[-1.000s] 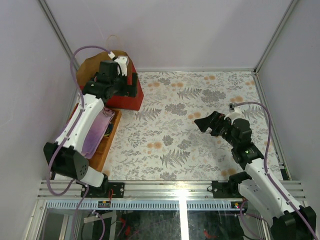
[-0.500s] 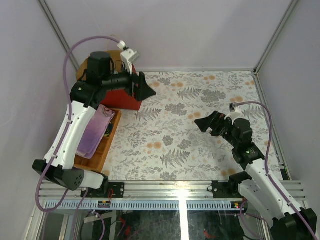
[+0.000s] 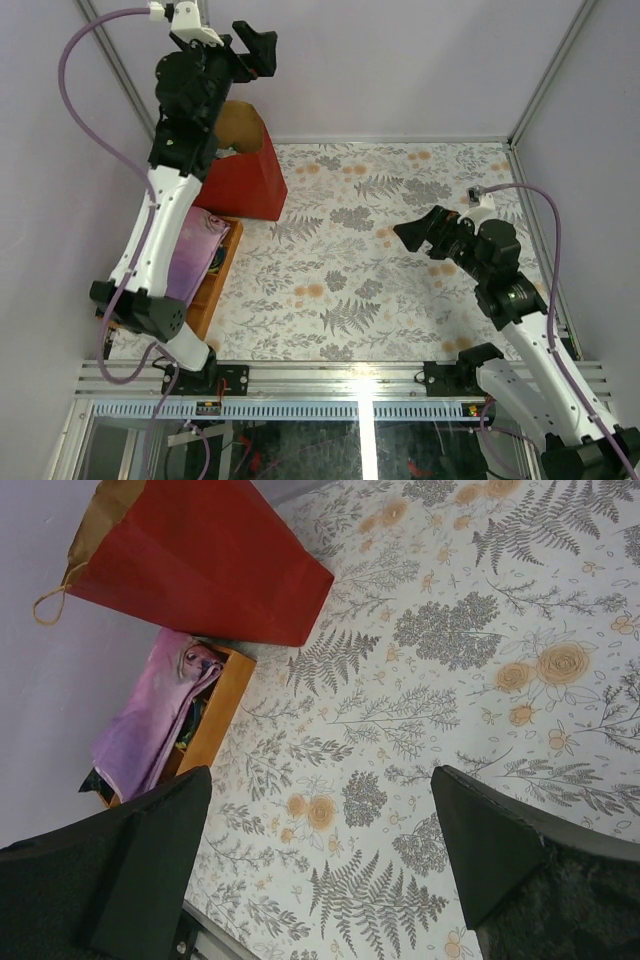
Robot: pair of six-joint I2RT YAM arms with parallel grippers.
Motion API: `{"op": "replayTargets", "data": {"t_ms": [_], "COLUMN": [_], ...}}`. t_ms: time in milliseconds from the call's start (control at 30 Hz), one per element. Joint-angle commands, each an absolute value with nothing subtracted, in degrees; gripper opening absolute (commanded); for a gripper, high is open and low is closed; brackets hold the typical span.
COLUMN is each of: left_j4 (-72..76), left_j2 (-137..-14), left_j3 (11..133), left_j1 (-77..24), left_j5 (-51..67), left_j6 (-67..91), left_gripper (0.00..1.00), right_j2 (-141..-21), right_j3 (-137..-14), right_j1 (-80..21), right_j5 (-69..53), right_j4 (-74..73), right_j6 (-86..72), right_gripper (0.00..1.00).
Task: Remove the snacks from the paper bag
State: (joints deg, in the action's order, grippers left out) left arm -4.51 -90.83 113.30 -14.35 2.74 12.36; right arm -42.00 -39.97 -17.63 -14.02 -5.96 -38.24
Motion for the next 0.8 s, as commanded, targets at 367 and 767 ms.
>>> {"op": "replayTargets", "data": {"t_ms": [367,767], "left_j4": [-5.2,-13.1], "left_j2": [-104.0,-102.5], "left_j3": [126.2,119.6], "left_j1": [-10.5,-15.5], "left_j5": [-18.5,0.2], "left_j6": [24.2,11.3], "left_gripper": [1.00,1.00], "right_j2": [-37.8,-43.0], "right_j3": [-44.7,-43.2], "right_j1": [-18.0,-18.0], "right_j5": [-11.7,-13.2], "right_j4": [-12.1,-10.3], "right_j6": [-34.0,-34.0], "right_gripper": [1.00,0.99]}}
